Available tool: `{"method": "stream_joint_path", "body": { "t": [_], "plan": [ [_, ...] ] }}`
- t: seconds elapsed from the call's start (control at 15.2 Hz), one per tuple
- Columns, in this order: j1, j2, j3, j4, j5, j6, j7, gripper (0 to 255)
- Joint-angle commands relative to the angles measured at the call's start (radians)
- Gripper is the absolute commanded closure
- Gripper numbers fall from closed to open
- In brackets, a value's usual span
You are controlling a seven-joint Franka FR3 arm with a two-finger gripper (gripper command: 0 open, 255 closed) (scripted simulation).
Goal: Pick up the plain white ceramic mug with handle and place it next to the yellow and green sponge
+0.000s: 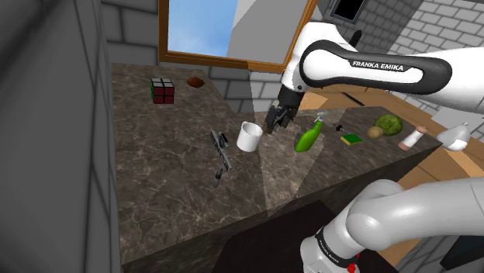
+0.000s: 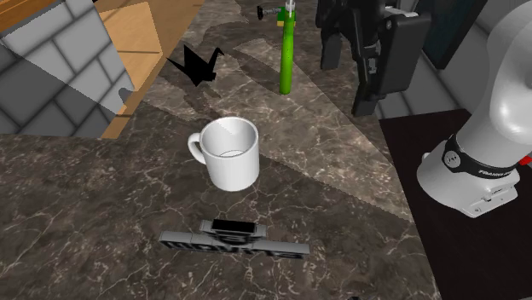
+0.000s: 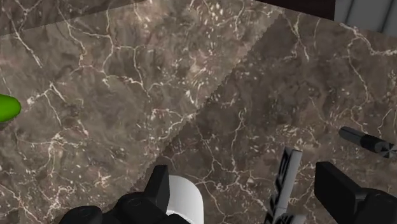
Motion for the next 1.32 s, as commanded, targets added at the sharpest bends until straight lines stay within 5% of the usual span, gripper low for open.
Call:
{"method": "stream_joint_path", "body": {
  "t": [0.0,0.73,1.25],
  "plan": [
    [-0.003,0.068,-0.001,0.01,-0.005,0.063,-0.008,0],
    [-0.024,0.475,-0.017,0.173,-0.037,0.328,-0.052,0],
    [-0.025,0.542,-0.017,0.138,-0.04,0.431,-0.053,0]
  ]
}}
